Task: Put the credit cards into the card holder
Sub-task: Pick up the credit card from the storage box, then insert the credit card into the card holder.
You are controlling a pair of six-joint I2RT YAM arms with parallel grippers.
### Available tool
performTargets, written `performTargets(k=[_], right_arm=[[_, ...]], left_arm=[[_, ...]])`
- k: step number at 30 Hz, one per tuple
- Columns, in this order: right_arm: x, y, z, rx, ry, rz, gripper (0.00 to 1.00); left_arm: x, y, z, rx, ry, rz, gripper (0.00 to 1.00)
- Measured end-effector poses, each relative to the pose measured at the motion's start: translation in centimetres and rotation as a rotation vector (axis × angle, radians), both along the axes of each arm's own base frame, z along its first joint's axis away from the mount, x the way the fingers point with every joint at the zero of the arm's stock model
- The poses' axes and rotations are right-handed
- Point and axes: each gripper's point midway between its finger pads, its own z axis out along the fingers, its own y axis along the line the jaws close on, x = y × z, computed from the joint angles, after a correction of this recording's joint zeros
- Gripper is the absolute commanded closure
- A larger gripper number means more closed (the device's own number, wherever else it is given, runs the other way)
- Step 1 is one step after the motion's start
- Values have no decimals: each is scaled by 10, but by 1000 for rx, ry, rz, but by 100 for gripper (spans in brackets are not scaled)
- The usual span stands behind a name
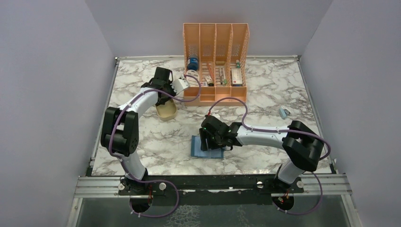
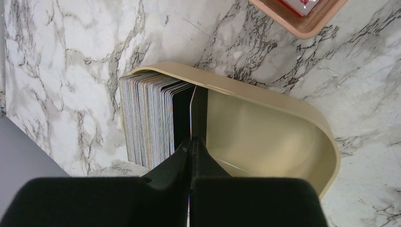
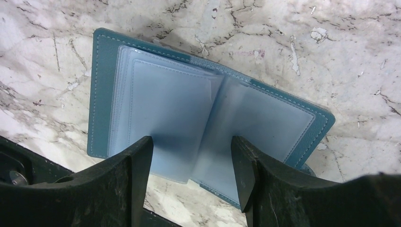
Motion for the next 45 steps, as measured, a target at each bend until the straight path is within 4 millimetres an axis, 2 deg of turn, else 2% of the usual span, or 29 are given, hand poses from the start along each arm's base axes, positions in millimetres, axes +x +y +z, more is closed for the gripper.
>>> performTargets(k=[10, 17, 22, 30, 33, 35, 41, 45], right_arm=[[-5, -2, 2, 25, 9, 1, 38], [-11, 2, 10, 75, 17, 23, 38], [-11, 5, 21, 110, 7, 30, 39], [-9, 8, 45, 164, -35, 32, 58], [-7, 6, 48, 163, -49, 29, 64], [-6, 4, 50, 163, -60, 25, 66], [-3, -5, 46, 135, -84, 0, 70], [-2, -14, 37, 105, -89, -24, 72]], left_arm=[[-3, 1, 9, -23, 9, 59, 100], [0, -7, 56, -151, -63, 162, 100], [-8, -20, 92, -318, -91, 245, 100], [-33, -50, 121, -601, 1, 351, 100], [-47, -69, 120, -721, 105, 380, 100], [-61, -82, 113, -798, 190, 389, 100], [-128, -117, 75, -929, 458, 424, 100], [-157, -139, 68, -998, 557, 432, 100]])
